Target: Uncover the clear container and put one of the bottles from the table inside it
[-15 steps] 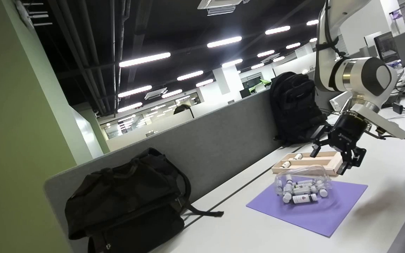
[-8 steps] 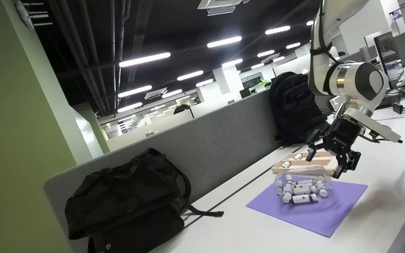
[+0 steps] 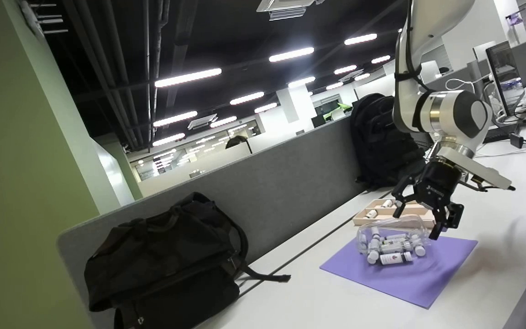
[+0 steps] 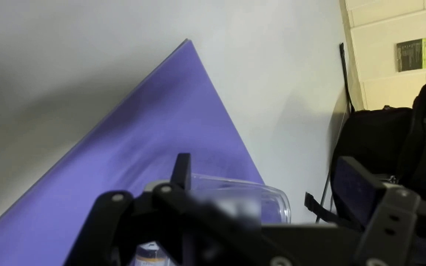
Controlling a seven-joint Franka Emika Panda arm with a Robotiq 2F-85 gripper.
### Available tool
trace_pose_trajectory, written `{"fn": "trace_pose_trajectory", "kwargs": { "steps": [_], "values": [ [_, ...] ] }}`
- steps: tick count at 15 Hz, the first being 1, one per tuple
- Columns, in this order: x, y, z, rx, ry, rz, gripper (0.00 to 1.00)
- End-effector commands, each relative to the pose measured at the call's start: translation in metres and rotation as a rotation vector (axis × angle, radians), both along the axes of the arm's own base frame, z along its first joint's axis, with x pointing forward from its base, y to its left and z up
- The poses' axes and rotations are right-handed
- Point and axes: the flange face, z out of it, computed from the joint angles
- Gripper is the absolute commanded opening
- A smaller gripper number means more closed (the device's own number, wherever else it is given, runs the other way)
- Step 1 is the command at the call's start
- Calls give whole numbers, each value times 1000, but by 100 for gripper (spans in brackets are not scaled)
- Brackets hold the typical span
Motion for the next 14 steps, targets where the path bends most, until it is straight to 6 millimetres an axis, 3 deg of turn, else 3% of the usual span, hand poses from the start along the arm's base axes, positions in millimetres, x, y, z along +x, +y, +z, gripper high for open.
{"fn": "trace_pose_trajectory", "kwargs": {
  "steps": [1, 14],
  "values": [
    [11, 2, -1, 8, 44, -3, 100],
    [19, -6, 4, -16, -102, -4, 100]
  ]
}}
